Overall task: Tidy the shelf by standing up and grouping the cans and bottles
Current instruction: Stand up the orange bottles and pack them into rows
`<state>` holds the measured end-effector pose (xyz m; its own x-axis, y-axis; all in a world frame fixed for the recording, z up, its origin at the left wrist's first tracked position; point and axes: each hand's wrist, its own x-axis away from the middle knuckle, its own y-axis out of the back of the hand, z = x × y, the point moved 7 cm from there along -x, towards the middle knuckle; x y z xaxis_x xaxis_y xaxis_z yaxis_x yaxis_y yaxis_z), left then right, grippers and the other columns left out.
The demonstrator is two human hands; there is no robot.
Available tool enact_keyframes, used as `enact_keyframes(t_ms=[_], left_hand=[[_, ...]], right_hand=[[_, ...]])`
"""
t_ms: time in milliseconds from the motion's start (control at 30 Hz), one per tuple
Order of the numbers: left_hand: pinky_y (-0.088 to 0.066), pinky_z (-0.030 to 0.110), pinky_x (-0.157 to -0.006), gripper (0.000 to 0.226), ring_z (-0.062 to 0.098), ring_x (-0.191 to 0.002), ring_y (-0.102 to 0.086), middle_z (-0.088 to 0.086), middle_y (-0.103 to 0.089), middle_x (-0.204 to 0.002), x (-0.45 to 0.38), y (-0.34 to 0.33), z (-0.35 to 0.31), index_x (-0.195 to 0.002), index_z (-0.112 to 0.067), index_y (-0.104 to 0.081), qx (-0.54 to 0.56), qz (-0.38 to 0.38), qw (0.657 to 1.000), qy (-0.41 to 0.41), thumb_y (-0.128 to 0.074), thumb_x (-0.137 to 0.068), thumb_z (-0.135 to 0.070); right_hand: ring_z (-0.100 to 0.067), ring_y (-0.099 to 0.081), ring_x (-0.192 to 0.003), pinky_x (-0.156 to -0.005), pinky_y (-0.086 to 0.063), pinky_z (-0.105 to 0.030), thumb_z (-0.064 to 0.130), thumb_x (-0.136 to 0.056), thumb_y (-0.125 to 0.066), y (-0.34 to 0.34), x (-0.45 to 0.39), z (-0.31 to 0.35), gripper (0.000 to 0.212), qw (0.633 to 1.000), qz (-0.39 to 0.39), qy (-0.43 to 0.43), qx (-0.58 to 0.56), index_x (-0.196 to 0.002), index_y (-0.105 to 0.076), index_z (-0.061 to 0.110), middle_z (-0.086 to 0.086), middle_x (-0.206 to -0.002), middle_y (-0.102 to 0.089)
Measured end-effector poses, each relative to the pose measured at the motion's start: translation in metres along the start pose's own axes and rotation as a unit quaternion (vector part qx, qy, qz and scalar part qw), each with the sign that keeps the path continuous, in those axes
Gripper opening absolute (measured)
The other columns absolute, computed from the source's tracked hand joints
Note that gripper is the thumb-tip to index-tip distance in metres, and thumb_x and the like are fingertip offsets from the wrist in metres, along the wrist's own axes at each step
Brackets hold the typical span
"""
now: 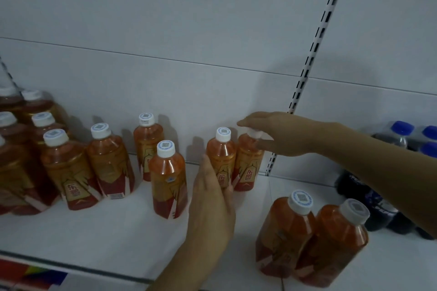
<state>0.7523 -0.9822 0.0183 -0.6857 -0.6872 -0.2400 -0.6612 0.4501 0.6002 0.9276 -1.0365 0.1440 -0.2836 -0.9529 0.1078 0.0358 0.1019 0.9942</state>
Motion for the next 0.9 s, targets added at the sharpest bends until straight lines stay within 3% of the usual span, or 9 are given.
enact_keyframes(t_ms=[100,233,333,433,533,700,900], left_hand=[[-0.017,0.029,-0.125,0.078,0.017,-0.161,-0.015,-0.002,-0.011,-0.176,0.015,0.022,-0.026,-0.167,-0.027,0.011,-0.096,0.005,0.991,-0.093,-0.038,-0.109,-0.047],[-0.027,0.044,-0.126,0.067,0.031,-0.154,-0.037,0.013,-0.040,-0.166,0.009,0.060,-0.040,-0.163,-0.008,-0.026,-0.189,-0.067,0.961,-0.191,-0.039,-0.106,-0.042],[-0.033,0.054,-0.125,0.066,0.034,-0.155,-0.036,0.016,-0.043,-0.163,-0.002,0.093,-0.037,-0.161,-0.008,-0.033,-0.239,-0.098,0.938,-0.231,-0.047,-0.104,-0.039],[-0.029,0.057,-0.126,0.066,0.035,-0.157,-0.030,0.017,-0.041,-0.165,-0.013,0.126,-0.021,-0.161,-0.008,-0.037,-0.292,-0.100,0.923,-0.229,-0.047,-0.104,-0.041],[-0.025,0.055,-0.128,0.065,0.035,-0.156,-0.031,0.014,-0.042,-0.164,-0.019,0.165,0.007,-0.160,-0.011,-0.040,-0.325,-0.088,0.916,-0.220,-0.045,-0.104,-0.045],[-0.030,0.053,-0.126,0.061,0.033,-0.149,-0.041,0.011,-0.052,-0.155,-0.021,0.250,0.057,-0.153,-0.014,-0.049,-0.327,-0.088,0.917,-0.212,-0.043,-0.103,-0.048],[-0.041,0.044,-0.116,0.052,0.026,-0.135,-0.052,0.003,-0.063,-0.141,-0.037,0.368,0.122,-0.147,-0.019,-0.055,-0.310,-0.084,0.926,-0.196,-0.050,-0.101,-0.044]], right_hand=[[-0.017,-0.045,-0.149,-0.121,-0.041,-0.042,0.051,-0.107,-0.053,0.014,0.004,0.011,0.067,0.999,-0.026,0.006,0.027,-0.168,-0.027,0.038,0.008,-0.172,-0.031],[-0.019,-0.021,-0.162,-0.127,-0.025,-0.039,0.056,-0.108,-0.048,0.035,0.008,0.034,0.072,0.995,-0.052,-0.008,0.079,-0.170,-0.017,0.038,0.006,-0.178,-0.019],[-0.021,-0.013,-0.164,-0.130,-0.019,-0.040,0.063,-0.106,-0.043,0.046,0.007,0.066,0.077,0.991,-0.065,-0.007,0.116,-0.171,-0.015,0.034,0.001,-0.179,-0.013],[-0.023,-0.004,-0.166,-0.132,-0.013,-0.043,0.069,-0.105,-0.038,0.045,0.000,0.103,0.080,0.985,-0.070,-0.008,0.155,-0.171,-0.010,0.034,-0.001,-0.180,-0.003],[-0.022,-0.001,-0.166,-0.132,-0.009,-0.041,0.077,-0.100,-0.020,0.047,-0.014,0.149,0.083,0.982,-0.090,-0.006,0.166,-0.171,-0.007,0.035,0.000,-0.180,0.000],[-0.022,-0.001,-0.166,-0.133,-0.007,-0.041,0.070,-0.106,-0.032,0.048,-0.048,0.222,0.078,0.985,-0.094,-0.013,0.147,-0.171,-0.008,0.034,0.001,-0.181,-0.001],[-0.025,-0.011,-0.165,-0.133,-0.014,-0.045,0.079,-0.085,0.002,0.029,-0.109,0.306,0.096,0.989,-0.092,-0.014,0.114,-0.169,-0.015,0.035,0.001,-0.179,-0.013]])
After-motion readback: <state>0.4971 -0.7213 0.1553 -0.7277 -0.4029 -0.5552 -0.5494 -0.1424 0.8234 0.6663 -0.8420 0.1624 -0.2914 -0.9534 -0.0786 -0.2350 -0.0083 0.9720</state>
